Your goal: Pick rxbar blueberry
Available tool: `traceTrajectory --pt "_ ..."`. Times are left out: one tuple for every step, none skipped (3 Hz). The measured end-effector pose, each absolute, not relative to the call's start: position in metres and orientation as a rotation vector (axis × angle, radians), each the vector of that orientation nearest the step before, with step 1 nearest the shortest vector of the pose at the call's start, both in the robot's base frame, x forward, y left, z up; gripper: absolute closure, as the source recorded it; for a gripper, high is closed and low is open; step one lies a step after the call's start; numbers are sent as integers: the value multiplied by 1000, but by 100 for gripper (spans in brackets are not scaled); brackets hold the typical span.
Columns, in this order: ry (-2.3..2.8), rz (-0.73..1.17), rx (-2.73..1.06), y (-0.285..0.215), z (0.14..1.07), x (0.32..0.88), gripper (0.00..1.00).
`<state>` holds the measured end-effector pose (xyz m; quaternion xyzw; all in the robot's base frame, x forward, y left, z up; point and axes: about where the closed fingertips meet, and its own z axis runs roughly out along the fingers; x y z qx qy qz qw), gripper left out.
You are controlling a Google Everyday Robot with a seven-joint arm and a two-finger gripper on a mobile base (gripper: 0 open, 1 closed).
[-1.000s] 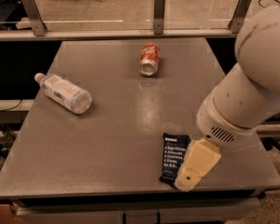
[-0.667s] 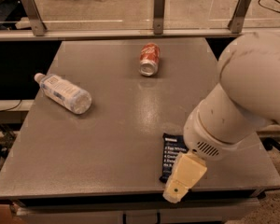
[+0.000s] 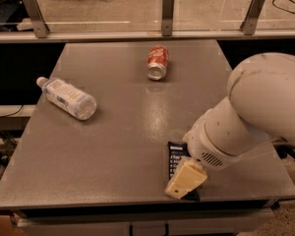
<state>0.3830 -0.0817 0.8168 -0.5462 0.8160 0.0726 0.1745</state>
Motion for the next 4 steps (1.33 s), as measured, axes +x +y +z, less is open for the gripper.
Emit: traceTrajectory --pt "2304 207 -1546 -81 821 386 65" --pt "2304 207 -1546 -81 826 386 87" --pt "2227 239 -1536 -79 841 414 100" --pt "2086 349 -1522 -68 869 456 100"
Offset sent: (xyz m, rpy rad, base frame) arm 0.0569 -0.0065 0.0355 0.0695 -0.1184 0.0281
